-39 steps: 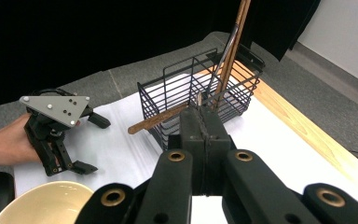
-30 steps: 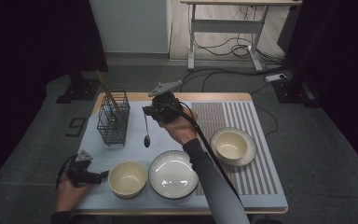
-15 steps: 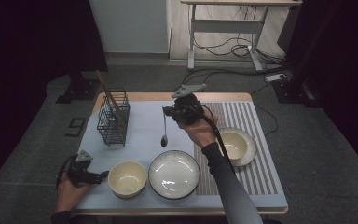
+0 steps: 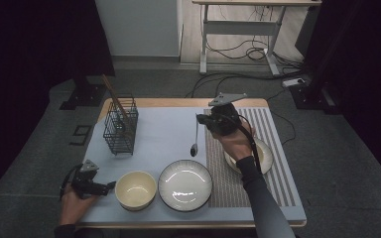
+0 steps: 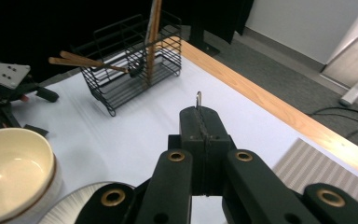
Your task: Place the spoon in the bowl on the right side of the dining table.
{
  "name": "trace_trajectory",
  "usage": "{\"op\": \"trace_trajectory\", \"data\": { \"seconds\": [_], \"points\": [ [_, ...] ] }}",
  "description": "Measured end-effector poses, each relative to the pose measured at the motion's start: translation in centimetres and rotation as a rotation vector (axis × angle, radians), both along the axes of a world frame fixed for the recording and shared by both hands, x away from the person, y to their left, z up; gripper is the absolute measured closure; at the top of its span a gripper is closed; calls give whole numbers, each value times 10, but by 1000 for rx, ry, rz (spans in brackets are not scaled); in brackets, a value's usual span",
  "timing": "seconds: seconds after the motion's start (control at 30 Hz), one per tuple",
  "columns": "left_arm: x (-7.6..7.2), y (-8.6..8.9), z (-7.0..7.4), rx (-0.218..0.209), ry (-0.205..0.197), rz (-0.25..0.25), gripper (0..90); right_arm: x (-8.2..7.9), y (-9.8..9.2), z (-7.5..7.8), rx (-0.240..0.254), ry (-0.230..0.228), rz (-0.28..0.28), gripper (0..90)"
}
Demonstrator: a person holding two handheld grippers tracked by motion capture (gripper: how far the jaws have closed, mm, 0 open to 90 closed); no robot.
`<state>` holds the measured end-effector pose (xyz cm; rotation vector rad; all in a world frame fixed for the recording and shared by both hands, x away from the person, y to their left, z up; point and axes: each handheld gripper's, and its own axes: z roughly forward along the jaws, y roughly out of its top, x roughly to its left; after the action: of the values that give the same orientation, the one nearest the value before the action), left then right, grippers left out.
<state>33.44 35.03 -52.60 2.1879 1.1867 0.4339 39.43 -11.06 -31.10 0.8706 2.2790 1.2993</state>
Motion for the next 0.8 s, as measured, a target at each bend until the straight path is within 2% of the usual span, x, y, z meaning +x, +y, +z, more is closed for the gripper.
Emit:
{"op": "trace_trajectory", "data": {
  "seconds": [0.37, 0.8],
  "points": [
    [0, 0, 0, 1, -1, 0, 0, -5, -39, -4, 1, -7, -66, 900],
    [0, 0, 0, 1, -1, 0, 0, -14, -86, 0, 6, -21, -151, 900]
  ]
}}
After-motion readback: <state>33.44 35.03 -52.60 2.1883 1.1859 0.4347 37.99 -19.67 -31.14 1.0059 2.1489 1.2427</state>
